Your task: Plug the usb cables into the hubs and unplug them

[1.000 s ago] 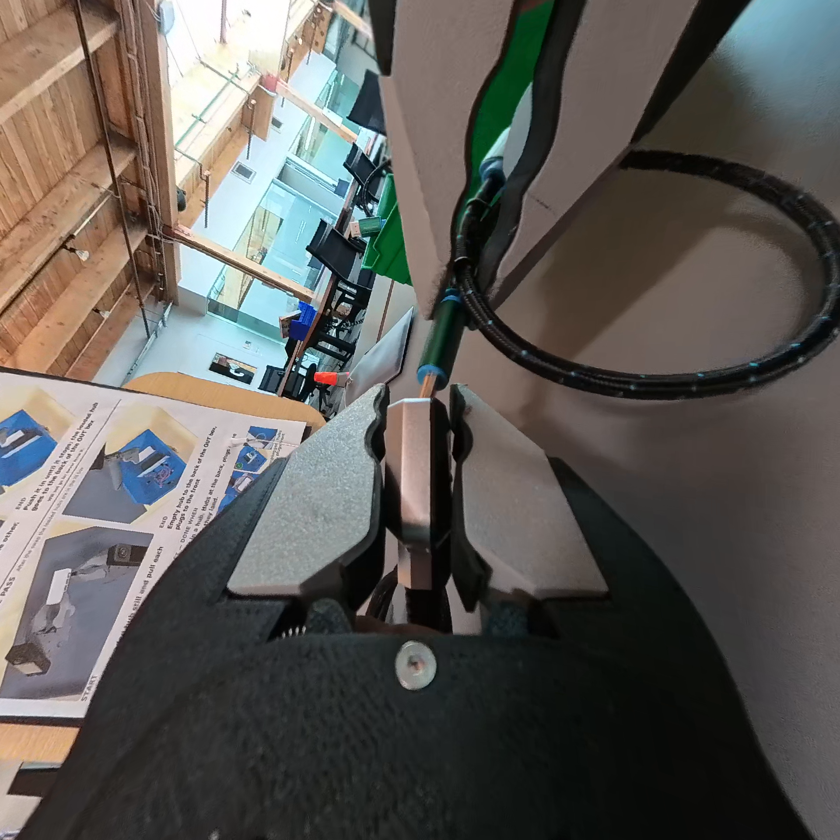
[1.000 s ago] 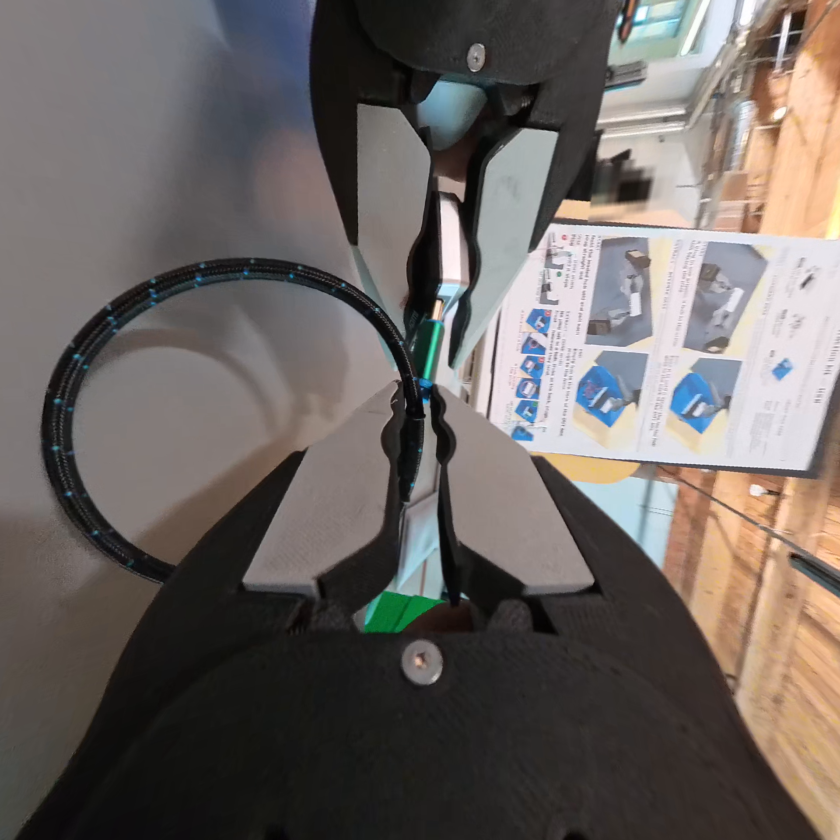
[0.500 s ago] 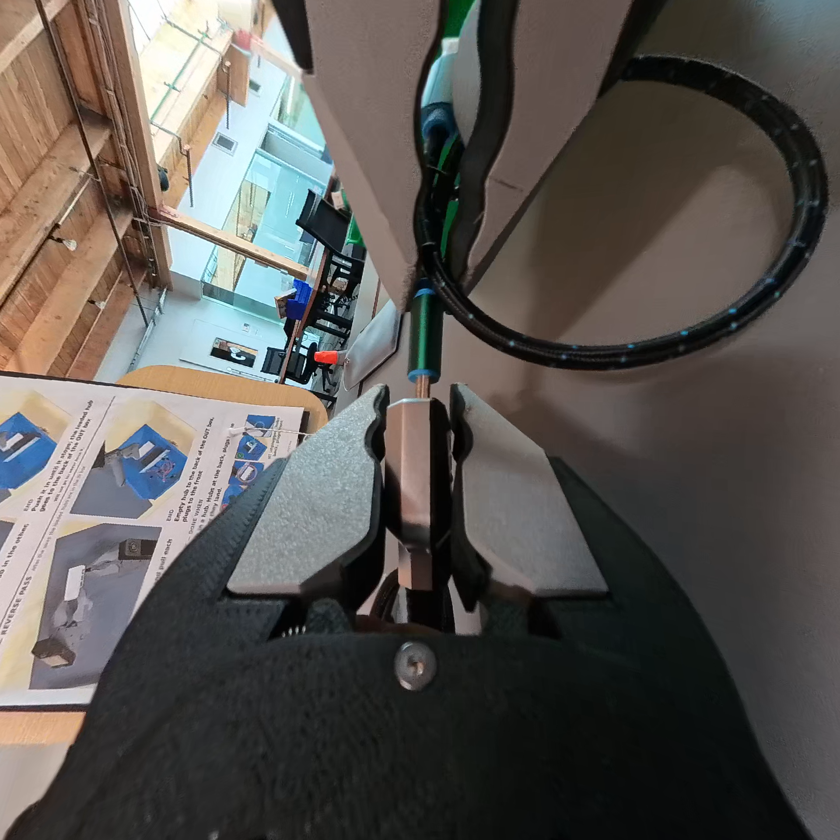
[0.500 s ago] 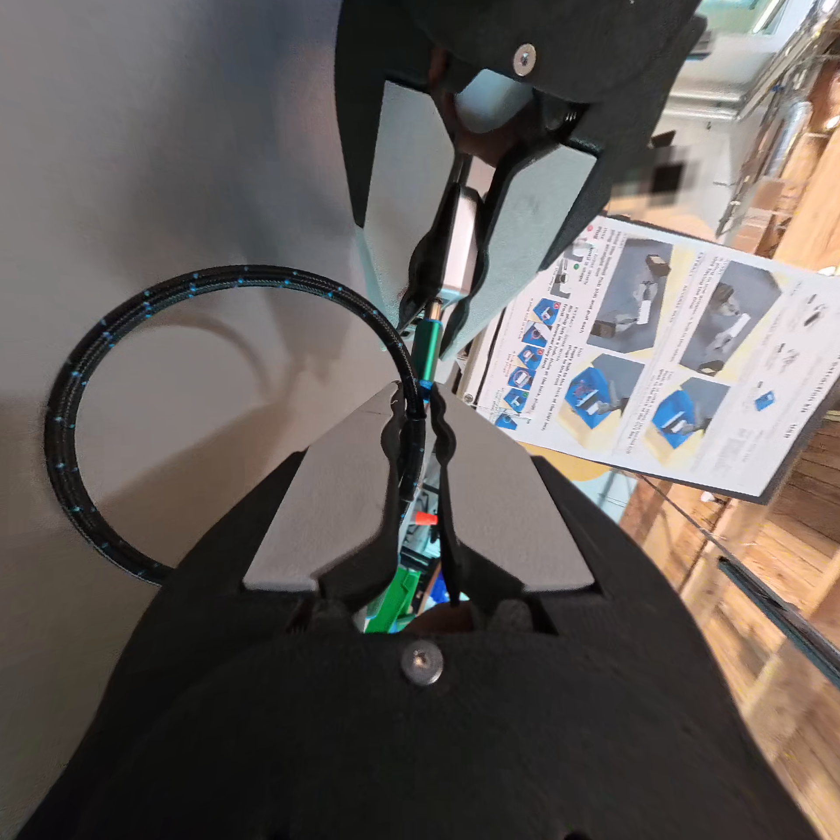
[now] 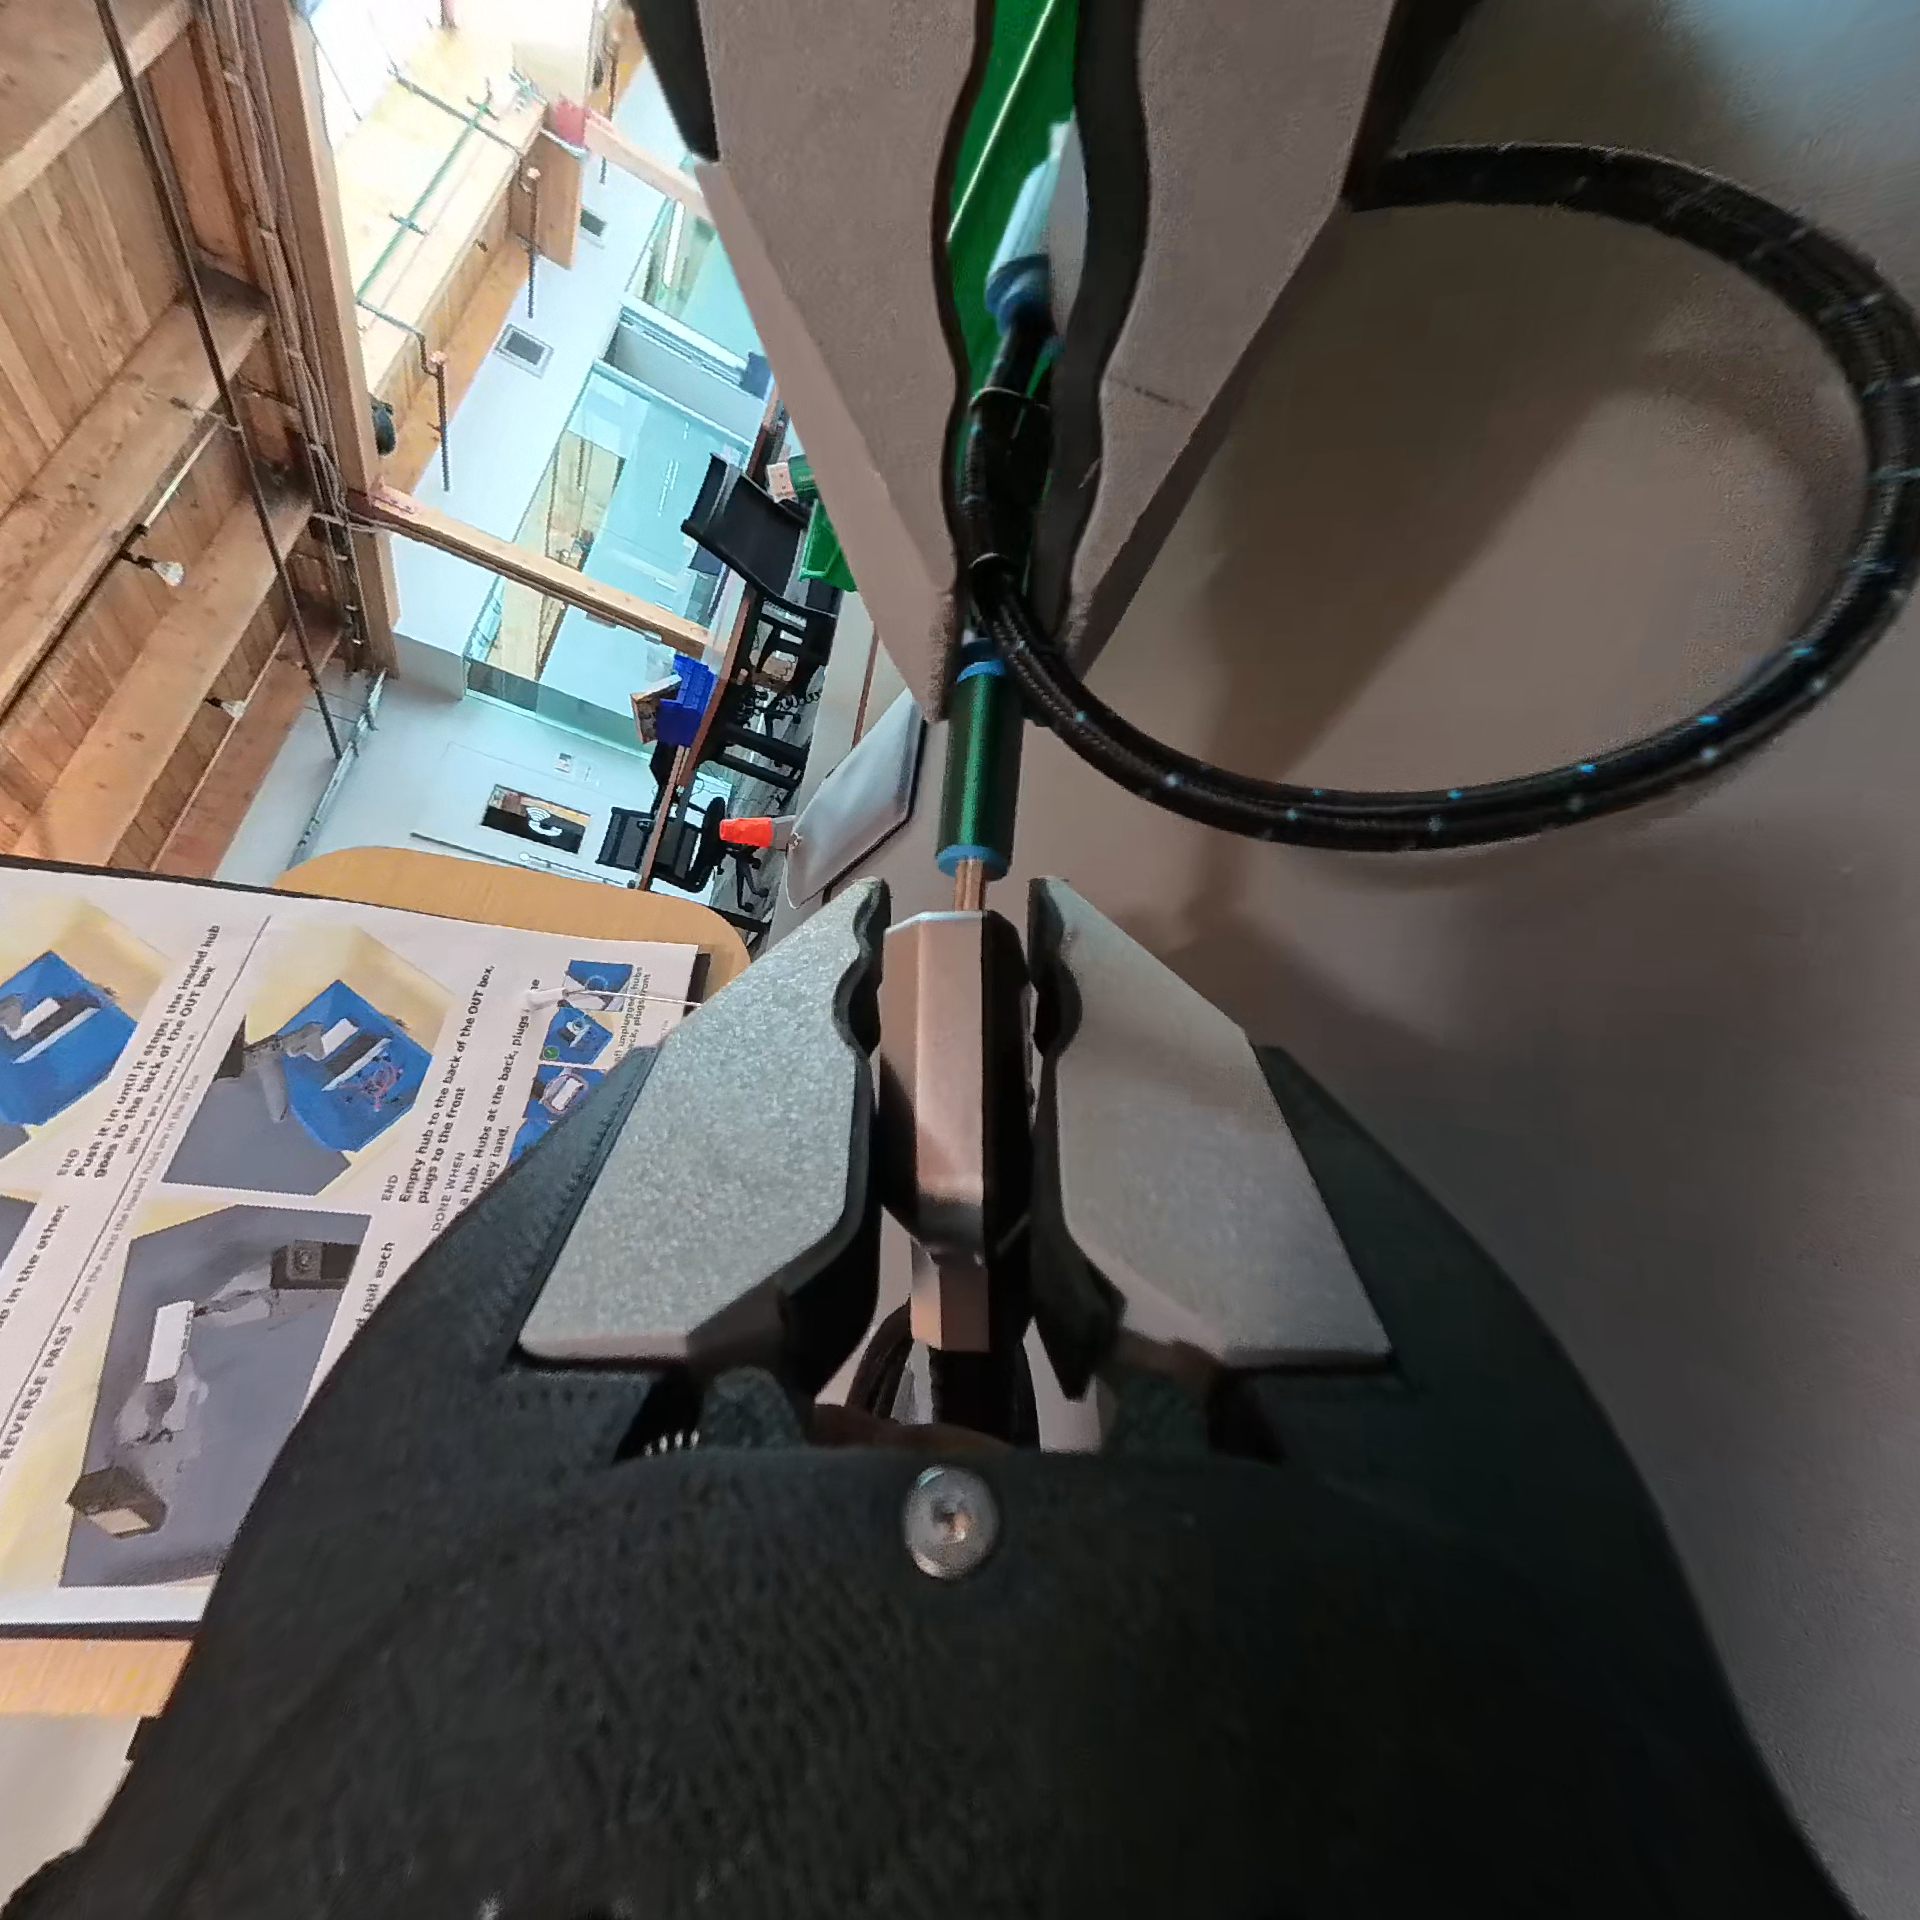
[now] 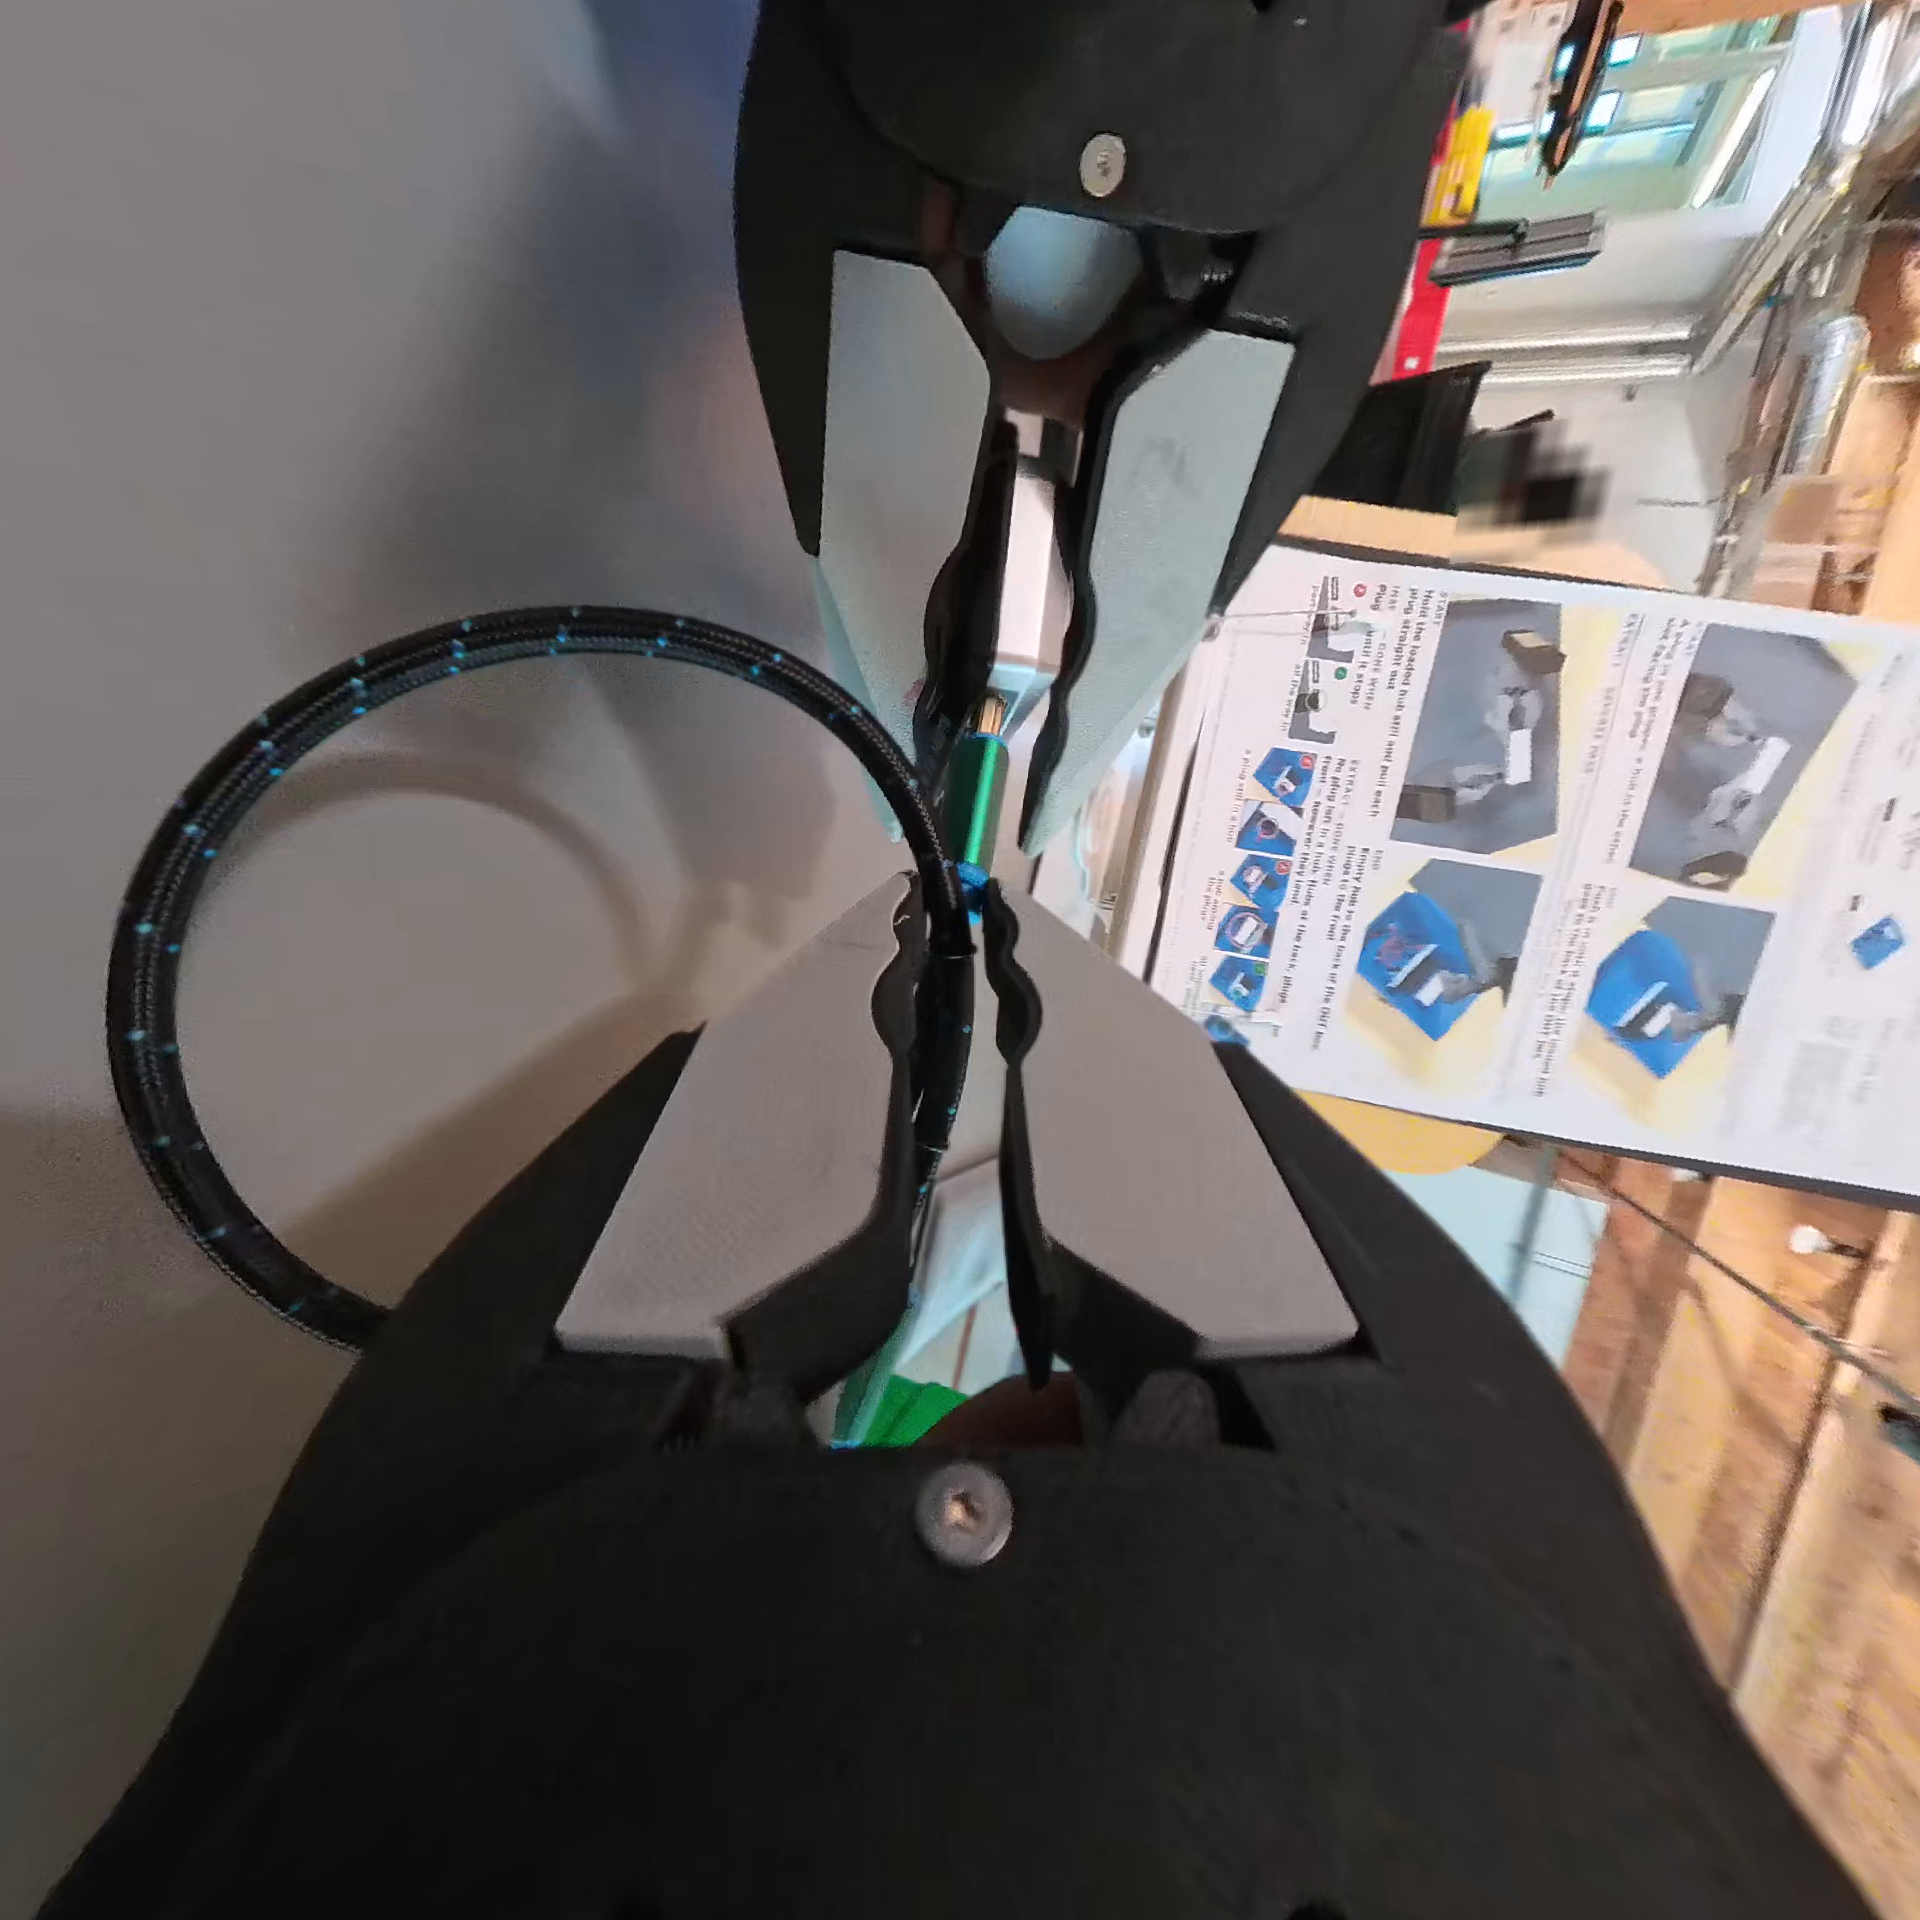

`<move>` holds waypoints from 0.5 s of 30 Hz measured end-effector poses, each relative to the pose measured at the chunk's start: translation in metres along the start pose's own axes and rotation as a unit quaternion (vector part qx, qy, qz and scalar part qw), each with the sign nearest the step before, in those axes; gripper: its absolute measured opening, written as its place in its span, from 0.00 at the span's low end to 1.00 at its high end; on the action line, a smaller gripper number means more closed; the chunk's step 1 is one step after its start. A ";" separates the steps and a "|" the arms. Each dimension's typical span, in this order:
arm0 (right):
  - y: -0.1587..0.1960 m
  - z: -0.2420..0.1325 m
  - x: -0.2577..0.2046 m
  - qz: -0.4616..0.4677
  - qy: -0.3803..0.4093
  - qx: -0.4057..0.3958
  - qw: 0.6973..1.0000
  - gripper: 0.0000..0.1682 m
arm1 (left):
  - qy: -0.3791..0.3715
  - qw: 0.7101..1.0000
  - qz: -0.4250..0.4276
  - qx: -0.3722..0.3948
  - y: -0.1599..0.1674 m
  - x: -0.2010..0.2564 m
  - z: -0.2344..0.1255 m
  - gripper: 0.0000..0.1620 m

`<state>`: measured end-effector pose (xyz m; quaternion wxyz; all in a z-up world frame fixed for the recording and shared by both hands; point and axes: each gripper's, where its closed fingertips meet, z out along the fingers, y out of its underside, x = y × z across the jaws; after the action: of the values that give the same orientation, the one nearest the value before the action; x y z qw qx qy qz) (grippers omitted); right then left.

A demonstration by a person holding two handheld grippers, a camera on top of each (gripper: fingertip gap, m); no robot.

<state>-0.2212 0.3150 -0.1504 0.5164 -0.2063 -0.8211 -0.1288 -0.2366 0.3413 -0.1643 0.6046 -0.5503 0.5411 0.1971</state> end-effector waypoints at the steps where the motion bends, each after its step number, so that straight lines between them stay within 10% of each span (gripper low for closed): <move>1: 0.000 0.000 0.001 0.011 -0.003 0.004 1.000 0.04 | 0.000 1.000 -0.002 -0.001 0.001 -0.001 0.000 0.15; 15: 0.001 0.004 0.003 0.011 0.003 0.028 1.000 0.04 | 0.012 1.000 -0.024 0.008 0.000 0.001 -0.001 0.15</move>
<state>-0.2255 0.3179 -0.1497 0.5255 -0.2003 -0.8207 -0.1009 -0.2364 0.3400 -0.1645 0.6070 -0.5603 0.5368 0.1717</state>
